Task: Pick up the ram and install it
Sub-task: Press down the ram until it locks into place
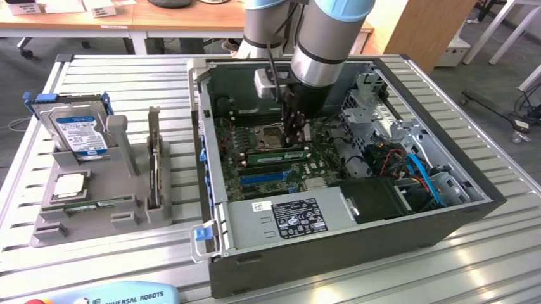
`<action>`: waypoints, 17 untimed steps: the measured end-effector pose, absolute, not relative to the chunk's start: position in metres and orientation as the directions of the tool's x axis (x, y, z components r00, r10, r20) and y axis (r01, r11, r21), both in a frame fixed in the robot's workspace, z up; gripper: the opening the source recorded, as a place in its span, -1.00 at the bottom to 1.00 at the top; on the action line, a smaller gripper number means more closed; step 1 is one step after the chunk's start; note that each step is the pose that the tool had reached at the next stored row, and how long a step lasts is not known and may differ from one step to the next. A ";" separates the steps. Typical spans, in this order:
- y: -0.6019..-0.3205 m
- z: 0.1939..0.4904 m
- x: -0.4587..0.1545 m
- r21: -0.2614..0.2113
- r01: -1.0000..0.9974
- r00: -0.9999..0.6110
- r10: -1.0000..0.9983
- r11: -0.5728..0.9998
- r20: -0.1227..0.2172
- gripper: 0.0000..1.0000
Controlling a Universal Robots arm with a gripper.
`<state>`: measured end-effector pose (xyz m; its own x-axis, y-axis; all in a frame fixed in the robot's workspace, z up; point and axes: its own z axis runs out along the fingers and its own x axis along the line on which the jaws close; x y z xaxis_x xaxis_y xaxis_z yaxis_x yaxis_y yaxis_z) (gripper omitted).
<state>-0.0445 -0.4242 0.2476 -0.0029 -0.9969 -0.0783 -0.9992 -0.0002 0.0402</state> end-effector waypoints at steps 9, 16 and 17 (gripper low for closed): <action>-0.423 0.247 -0.065 0.040 -0.999 -0.003 -0.997 0.000 -0.078 -0.80; -0.423 0.247 -0.074 0.040 -0.999 -0.003 -0.997 0.000 -0.078 -0.80; -0.423 0.247 -0.075 0.040 -0.999 -0.003 -0.997 0.000 -0.078 -0.80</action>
<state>-0.0745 -0.4230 0.2471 -0.0031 -0.9969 -0.0782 -0.9992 -0.0001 0.0403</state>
